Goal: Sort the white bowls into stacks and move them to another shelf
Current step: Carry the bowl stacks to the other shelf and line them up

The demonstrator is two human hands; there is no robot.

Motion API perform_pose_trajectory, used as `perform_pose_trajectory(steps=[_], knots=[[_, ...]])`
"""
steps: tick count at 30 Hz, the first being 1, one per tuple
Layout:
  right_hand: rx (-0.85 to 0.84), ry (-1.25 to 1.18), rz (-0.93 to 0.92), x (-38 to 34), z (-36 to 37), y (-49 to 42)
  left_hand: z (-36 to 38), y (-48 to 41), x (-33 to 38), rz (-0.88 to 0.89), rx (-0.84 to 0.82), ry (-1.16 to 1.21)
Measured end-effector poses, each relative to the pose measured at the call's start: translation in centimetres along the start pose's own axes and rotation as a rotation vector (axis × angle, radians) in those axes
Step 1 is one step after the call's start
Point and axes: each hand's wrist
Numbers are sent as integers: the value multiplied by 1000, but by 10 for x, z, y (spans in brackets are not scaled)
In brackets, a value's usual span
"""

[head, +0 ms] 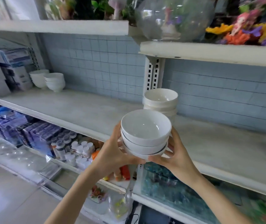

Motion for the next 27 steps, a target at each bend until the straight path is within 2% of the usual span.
perform_pose_trajectory(steps=[10, 27], knots=[[-42, -43, -60, -16, 96, -61, -103, 3, -22, 28, 65, -13], [-92, -77, -94, -22, 171, -217, -223, -76, -96, 2, 161, 19]])
Point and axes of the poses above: each hand's wrist, its own y-axis away from the middle knuckle, its own z-axis out of the palm, x = y × z, and after that the axes turned 11 degrees about z, right-handed
